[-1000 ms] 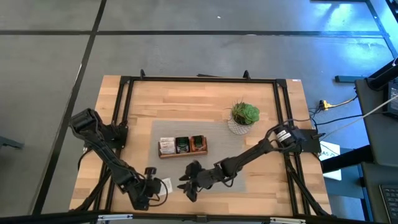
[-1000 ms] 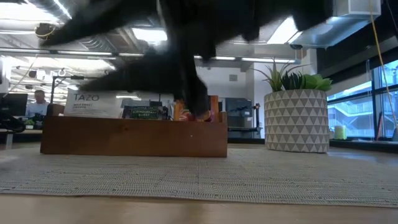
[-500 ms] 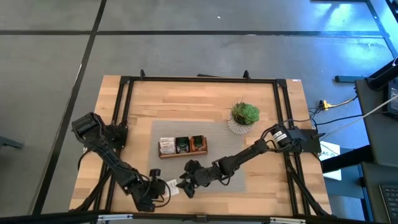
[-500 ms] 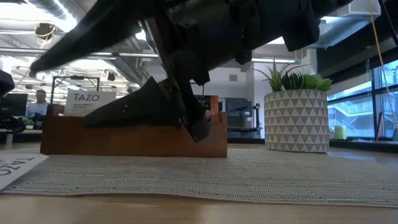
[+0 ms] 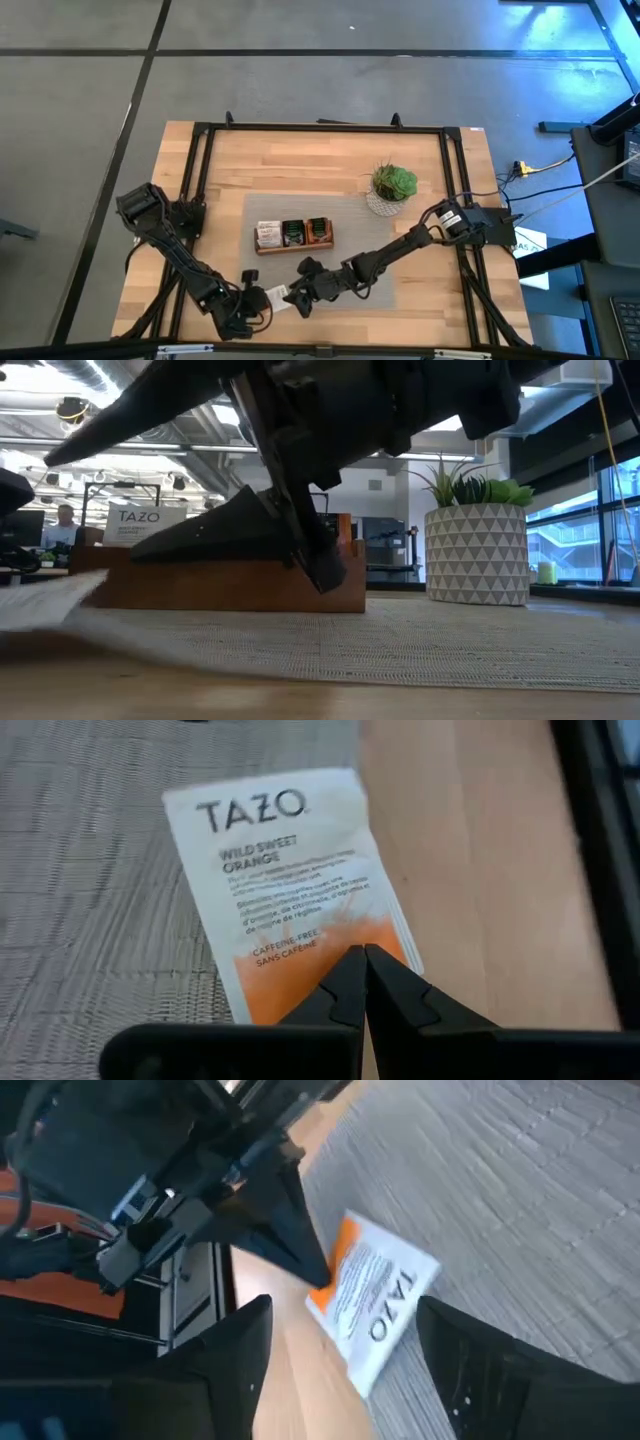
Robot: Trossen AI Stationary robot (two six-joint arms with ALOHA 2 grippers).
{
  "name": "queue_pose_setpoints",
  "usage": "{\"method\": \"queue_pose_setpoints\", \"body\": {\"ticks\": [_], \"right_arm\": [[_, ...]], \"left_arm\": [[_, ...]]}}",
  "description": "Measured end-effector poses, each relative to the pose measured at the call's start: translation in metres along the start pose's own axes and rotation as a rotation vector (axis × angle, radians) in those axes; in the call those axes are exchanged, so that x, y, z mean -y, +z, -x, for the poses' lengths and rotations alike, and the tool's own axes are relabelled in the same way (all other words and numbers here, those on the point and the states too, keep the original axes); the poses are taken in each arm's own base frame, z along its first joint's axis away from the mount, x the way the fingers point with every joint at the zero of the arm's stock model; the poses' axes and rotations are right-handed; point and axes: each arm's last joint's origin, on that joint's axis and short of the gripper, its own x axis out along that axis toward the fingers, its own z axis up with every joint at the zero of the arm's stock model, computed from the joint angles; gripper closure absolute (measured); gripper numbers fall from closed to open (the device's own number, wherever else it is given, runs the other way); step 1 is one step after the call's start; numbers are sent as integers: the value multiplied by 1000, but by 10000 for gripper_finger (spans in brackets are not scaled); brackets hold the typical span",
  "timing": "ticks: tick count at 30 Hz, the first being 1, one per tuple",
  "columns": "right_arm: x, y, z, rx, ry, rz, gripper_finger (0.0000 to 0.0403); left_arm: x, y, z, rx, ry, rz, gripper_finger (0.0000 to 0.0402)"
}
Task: Pick & Place Tea
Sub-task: Put the white tea bag into the left section of the wooden organizer
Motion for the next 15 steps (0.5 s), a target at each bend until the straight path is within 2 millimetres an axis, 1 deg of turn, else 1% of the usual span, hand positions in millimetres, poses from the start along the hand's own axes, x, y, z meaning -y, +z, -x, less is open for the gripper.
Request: {"method": "queue_pose_setpoints", "body": {"ticks": [8,10,15], "right_arm": [[11,-3,0,-51,-101,-13,179],[13,-1,-2,-45,-100,3,186],[10,4,-4,-7,-46,50,201]], "left_arm": [[-1,-4,-9,46,64,33,399],[0,-5,-12,51,63,38,399],[1,-4,-13,72,54,49,399]]}}
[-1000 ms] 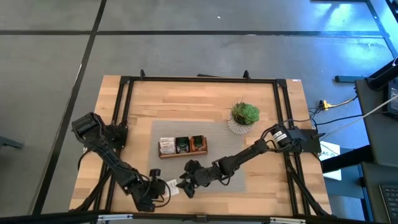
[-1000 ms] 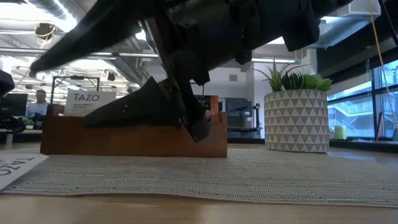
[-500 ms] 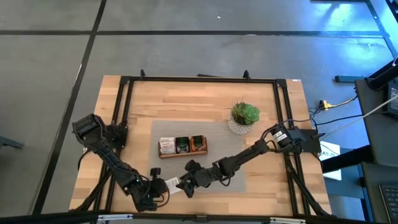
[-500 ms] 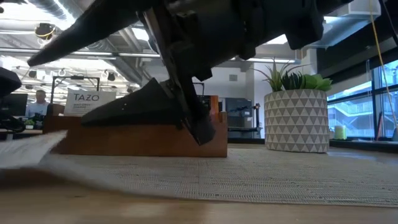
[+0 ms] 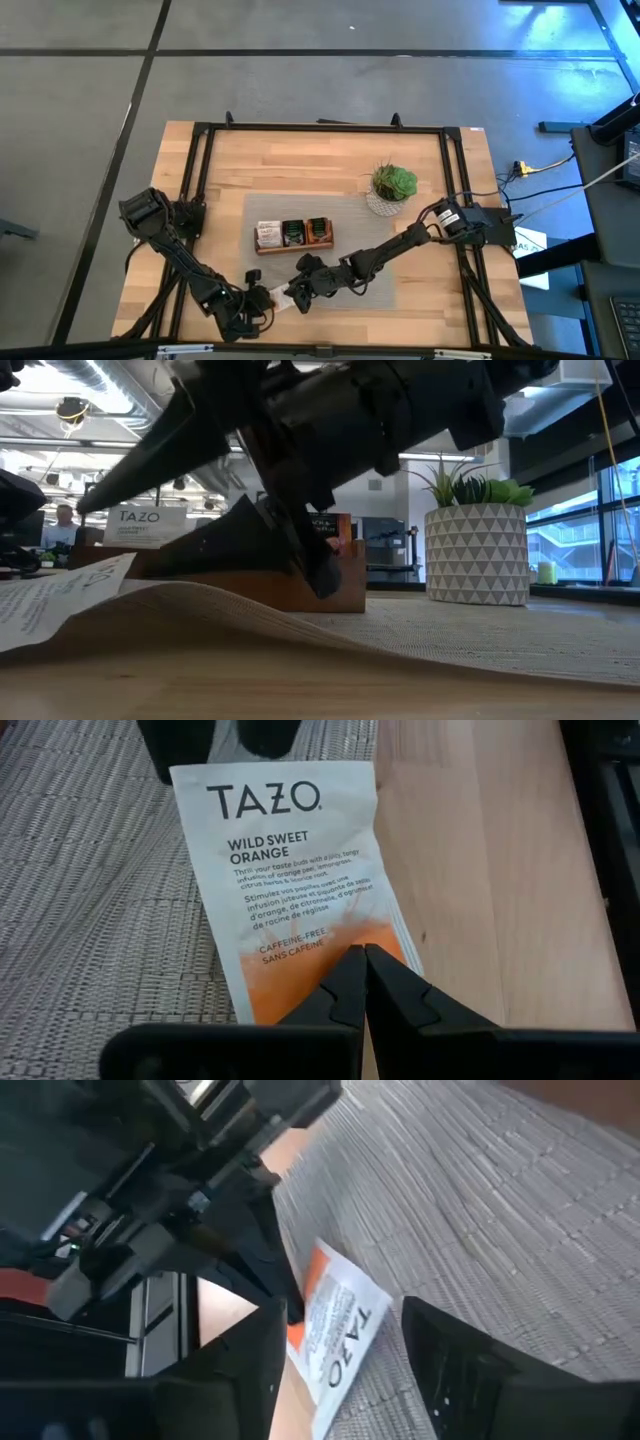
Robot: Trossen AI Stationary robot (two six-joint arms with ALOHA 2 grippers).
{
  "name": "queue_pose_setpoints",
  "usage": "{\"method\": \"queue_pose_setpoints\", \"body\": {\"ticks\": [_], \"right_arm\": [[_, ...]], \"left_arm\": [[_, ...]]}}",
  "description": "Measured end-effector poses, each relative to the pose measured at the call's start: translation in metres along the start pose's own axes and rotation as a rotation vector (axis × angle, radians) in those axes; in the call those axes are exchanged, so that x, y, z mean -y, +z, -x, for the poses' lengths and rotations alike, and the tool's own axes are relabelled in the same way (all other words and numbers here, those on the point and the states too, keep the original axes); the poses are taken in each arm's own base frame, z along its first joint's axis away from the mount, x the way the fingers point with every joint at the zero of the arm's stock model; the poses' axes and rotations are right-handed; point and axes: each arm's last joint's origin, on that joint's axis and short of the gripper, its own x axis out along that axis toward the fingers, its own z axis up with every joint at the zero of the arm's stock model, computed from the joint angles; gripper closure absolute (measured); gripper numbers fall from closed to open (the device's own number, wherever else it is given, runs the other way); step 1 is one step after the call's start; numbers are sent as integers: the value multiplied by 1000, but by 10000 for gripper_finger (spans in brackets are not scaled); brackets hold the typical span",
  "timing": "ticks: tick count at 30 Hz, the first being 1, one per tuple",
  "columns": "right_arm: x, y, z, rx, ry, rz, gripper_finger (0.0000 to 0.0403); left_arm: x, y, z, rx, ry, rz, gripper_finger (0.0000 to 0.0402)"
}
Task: Pick & Place Tea
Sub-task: Put the white tea bag into the left section of the wooden organizer
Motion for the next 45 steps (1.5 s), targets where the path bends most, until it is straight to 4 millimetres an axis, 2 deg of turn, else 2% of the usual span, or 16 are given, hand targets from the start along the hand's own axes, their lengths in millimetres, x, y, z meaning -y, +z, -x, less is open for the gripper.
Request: {"method": "queue_pose_setpoints", "body": {"ticks": [20,31,38,45], "right_arm": [[2,-2,-2,-42,25,-5,291],[5,-2,-2,-45,-2,23,395],[3,1,0,-28,-4,63,398],[-14,25,18,8,25,157,400]], "left_arm": [[2,2,-1,45,-2,-2,399],[2,2,-1,50,-3,-2,399],[4,4,5,29,-36,-3,398],[11,14,34,9,-179,-41,399]]}}
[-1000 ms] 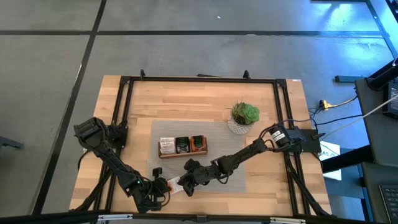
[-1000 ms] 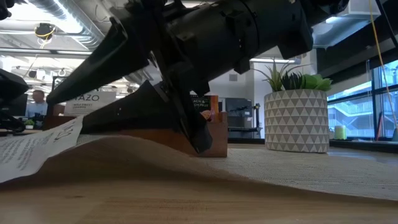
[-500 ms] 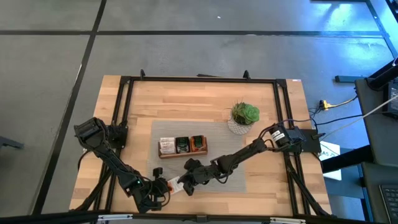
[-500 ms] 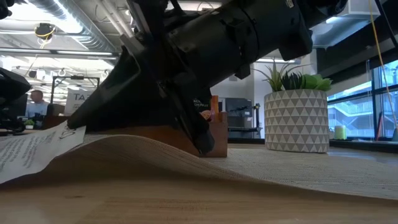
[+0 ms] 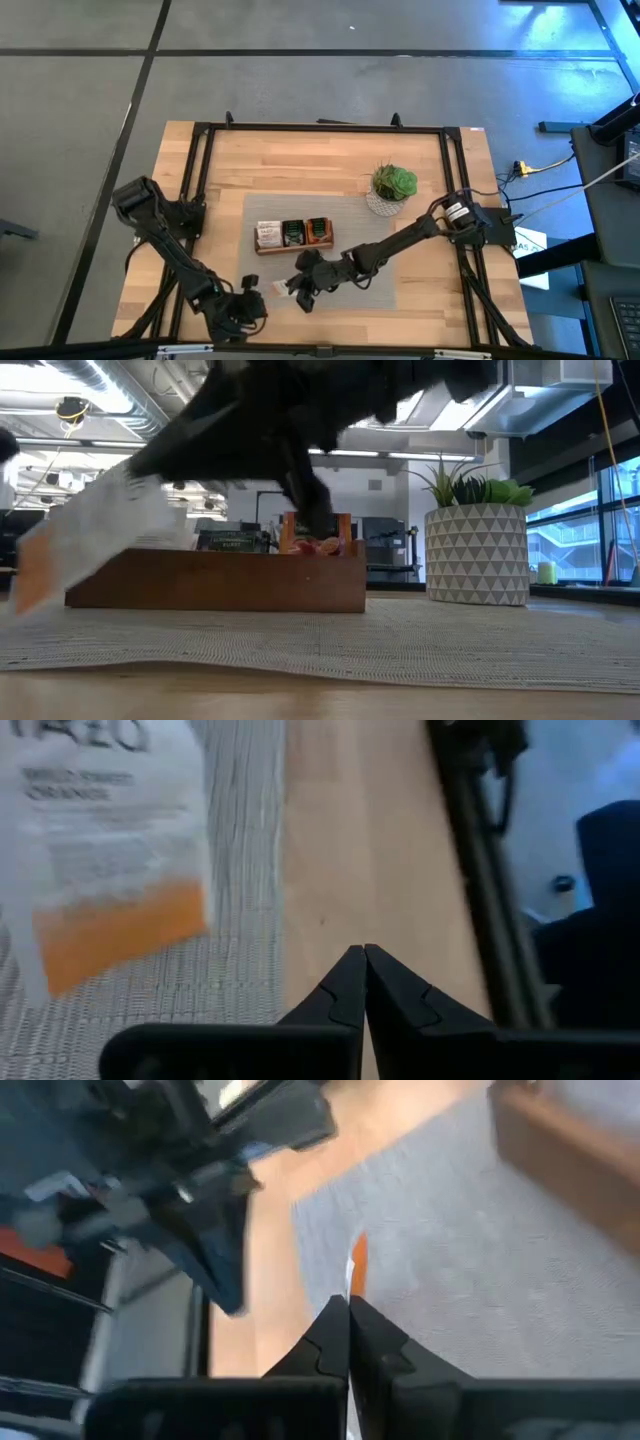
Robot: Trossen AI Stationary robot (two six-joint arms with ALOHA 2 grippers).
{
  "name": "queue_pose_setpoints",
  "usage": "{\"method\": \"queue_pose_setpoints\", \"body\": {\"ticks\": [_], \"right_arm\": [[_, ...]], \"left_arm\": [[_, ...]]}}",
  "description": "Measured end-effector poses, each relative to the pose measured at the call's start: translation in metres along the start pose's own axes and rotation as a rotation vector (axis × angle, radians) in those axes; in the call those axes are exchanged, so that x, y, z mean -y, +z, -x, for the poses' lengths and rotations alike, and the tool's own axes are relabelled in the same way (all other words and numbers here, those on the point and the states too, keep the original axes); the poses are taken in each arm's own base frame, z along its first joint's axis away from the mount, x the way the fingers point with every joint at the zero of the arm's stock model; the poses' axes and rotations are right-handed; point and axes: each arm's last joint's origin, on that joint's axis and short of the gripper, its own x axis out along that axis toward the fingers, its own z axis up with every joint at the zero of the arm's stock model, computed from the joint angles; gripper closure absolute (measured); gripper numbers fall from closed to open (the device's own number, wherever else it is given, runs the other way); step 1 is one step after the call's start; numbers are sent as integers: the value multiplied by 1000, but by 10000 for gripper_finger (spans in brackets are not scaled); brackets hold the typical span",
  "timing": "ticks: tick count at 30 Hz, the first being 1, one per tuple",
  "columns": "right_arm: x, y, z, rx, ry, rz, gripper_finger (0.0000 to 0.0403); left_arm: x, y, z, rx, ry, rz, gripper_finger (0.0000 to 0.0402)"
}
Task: Pick & Place Tea
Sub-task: Put the white tea bag into the left section of the wooden organizer
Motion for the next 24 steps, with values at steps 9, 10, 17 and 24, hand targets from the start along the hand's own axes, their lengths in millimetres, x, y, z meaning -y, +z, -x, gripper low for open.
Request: {"method": "queue_pose_setpoints", "body": {"ticks": [9,10,17,24], "right_arm": [[-27,77,25,-73,-144,373,401],[-31,87,26,-70,-155,413,401],[-20,106,19,-139,-268,638,402],[5,105,5,-169,-366,707,402]], "left_arm": [[-2,12,46,-177,-174,-34,392],[-2,13,50,-184,-190,-17,393],[-1,19,65,-157,-221,28,395],[-1,19,65,-153,-208,23,395]]}}
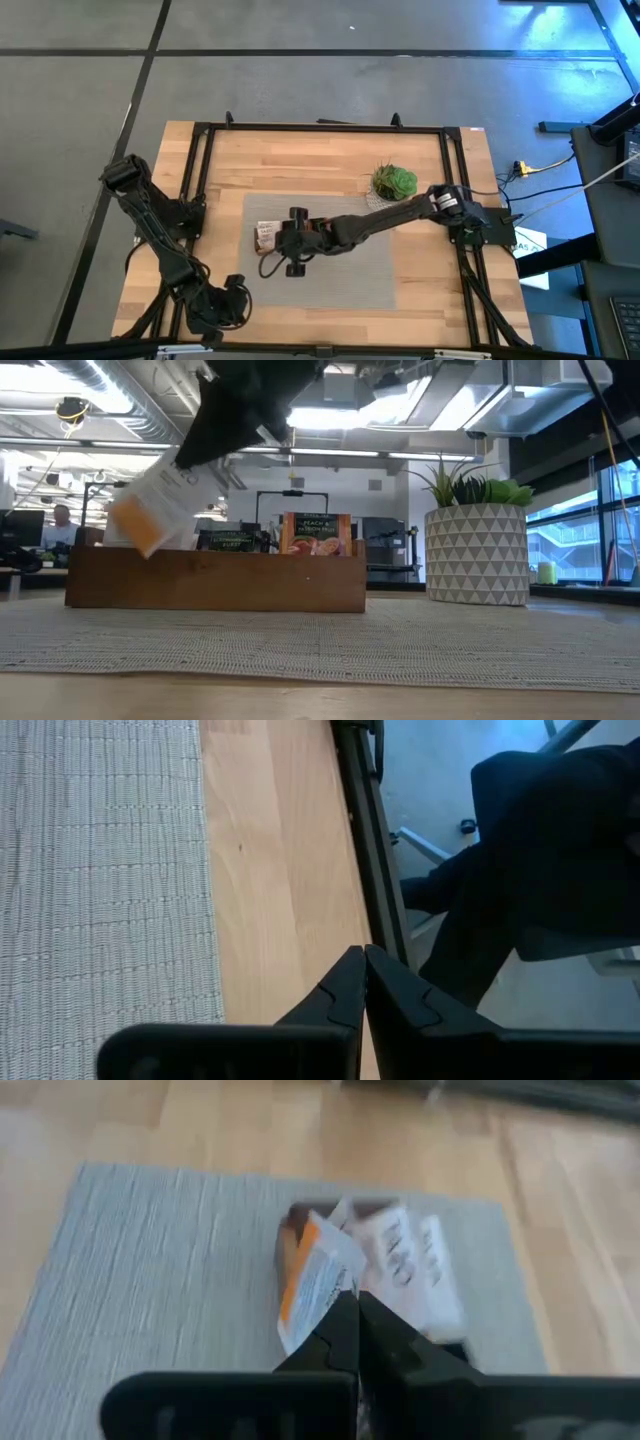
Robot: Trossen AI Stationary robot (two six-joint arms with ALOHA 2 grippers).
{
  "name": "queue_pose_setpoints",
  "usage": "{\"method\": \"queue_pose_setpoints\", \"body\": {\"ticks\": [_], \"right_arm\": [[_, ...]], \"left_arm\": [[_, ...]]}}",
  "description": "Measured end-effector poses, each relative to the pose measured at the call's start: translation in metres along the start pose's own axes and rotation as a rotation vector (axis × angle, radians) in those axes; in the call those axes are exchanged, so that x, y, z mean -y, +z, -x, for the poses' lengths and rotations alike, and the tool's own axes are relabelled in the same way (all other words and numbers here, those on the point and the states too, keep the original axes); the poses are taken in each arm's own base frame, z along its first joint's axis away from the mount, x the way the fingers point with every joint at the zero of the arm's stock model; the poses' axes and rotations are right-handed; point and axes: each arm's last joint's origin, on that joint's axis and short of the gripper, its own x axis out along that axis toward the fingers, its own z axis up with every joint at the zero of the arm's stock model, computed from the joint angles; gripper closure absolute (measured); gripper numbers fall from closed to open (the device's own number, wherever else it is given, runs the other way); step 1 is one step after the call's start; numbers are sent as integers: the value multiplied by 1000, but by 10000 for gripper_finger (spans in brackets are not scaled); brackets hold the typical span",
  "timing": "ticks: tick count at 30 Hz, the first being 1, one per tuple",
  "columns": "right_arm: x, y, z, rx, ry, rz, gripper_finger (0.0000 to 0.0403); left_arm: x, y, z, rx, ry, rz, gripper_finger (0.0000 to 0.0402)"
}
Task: Pick & Place Tea
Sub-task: Put the white tea bag into the left section of the wooden organizer
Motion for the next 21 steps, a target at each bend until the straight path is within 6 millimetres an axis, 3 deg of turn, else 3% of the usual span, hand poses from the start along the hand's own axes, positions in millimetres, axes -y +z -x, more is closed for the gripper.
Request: {"method": "queue_pose_setpoints", "body": {"ticks": [5,21], "right_arm": [[14,2,-3,-2,33,-12,402],[19,6,-5,38,35,46,402]], "left_arm": [[0,0,0,0,0,0,395],[-5,-2,0,0,69,-15,395]]}}
